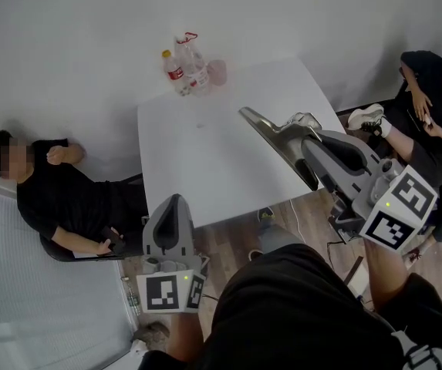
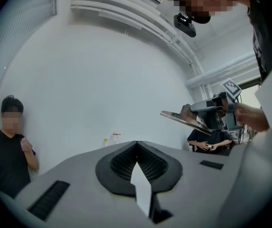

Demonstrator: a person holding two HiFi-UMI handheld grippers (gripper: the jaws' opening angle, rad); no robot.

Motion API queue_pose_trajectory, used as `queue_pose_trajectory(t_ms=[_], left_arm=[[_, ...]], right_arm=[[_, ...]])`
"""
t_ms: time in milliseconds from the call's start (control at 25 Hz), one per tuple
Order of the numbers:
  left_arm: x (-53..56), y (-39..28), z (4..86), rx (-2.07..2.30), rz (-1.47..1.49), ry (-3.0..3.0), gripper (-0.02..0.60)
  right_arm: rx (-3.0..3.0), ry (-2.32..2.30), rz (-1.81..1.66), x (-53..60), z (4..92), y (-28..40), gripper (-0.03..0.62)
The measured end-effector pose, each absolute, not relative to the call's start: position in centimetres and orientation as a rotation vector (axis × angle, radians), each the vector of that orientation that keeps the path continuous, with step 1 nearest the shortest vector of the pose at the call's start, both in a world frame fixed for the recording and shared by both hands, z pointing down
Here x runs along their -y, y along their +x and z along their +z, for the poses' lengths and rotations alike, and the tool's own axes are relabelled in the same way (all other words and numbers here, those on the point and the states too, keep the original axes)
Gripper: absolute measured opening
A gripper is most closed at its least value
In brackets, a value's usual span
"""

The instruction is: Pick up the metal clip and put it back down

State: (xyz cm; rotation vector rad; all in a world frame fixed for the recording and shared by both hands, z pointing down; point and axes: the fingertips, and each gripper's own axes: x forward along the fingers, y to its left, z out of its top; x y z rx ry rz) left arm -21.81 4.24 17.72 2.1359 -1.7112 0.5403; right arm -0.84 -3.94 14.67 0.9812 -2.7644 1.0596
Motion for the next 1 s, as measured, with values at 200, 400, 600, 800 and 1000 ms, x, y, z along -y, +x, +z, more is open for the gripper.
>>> queue_pose_trajectory(t_ms=[200, 400, 600, 800, 1000], left_arm=[[-4.3, -22.2, 17.8, 1.714, 0.504, 2.141, 0.018], [-4.3, -22.6, 18.3, 1.707, 0.5, 2.132, 0.018], [-4.1, -23.0, 18.8, 1.71, 0.497, 2.122, 0.018], [-4.5, -22.7, 19.0, 1.72, 0.496, 2.105, 0.018], [-4.6, -22.1, 18.9, 1.735, 0.502, 2.076, 0.018]], right_arm=[[2.755, 0.994, 1.06, 3.8, 14.7, -1.1, 0.038], [2.739, 1.006, 1.07, 3.9, 15.2, -1.4, 0.037], [2.73, 0.995, 1.074, 4.2, 15.9, -1.7, 0.038], [2.728, 0.971, 1.087, 4.1, 16.3, -1.7, 0.038], [2.724, 0.912, 1.104, 4.2, 16.5, -1.7, 0.038]])
